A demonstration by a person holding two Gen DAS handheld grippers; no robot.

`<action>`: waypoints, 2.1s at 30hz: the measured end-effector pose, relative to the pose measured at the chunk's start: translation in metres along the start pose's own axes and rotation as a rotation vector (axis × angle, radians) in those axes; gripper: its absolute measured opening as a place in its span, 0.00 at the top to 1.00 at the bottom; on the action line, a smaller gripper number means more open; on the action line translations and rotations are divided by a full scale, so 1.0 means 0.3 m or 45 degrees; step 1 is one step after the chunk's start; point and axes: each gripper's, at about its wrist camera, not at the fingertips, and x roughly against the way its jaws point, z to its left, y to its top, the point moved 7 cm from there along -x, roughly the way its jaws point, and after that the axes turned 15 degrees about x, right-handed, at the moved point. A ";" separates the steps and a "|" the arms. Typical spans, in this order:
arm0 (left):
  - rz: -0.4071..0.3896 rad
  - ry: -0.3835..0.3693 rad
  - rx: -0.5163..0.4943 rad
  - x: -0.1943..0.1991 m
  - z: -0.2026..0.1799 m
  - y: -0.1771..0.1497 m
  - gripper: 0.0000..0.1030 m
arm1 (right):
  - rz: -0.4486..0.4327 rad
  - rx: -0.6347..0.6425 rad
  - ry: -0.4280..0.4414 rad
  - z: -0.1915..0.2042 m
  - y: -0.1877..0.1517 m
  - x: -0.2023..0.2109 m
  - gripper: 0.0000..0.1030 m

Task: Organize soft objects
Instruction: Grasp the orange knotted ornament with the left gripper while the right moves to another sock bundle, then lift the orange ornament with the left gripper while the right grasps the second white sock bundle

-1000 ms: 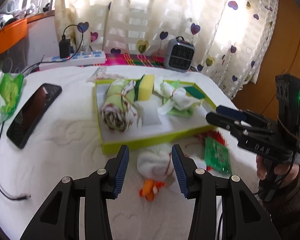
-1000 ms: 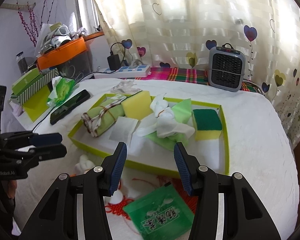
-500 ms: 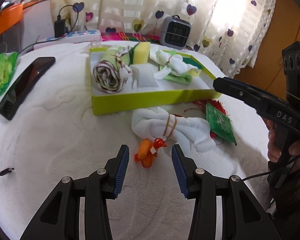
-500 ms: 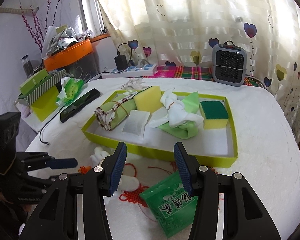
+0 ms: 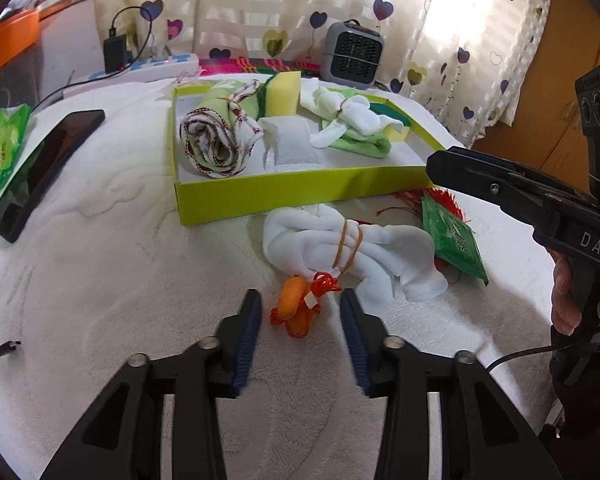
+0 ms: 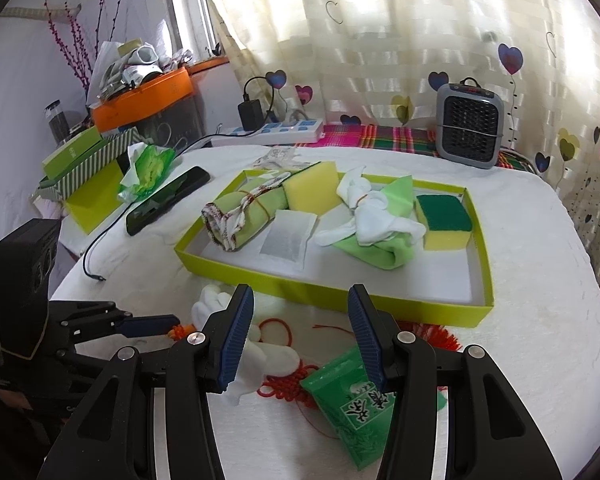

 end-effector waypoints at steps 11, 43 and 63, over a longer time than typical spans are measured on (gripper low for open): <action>-0.022 -0.021 0.013 0.017 0.017 0.004 0.83 | 0.022 0.009 0.004 0.022 -0.002 -0.012 0.51; -0.125 0.021 0.178 0.143 0.182 0.028 0.83 | 0.133 0.263 0.200 0.239 -0.037 -0.128 0.51; -0.123 0.019 0.178 0.143 0.178 0.025 0.83 | 0.146 0.306 0.066 0.221 -0.057 -0.145 0.76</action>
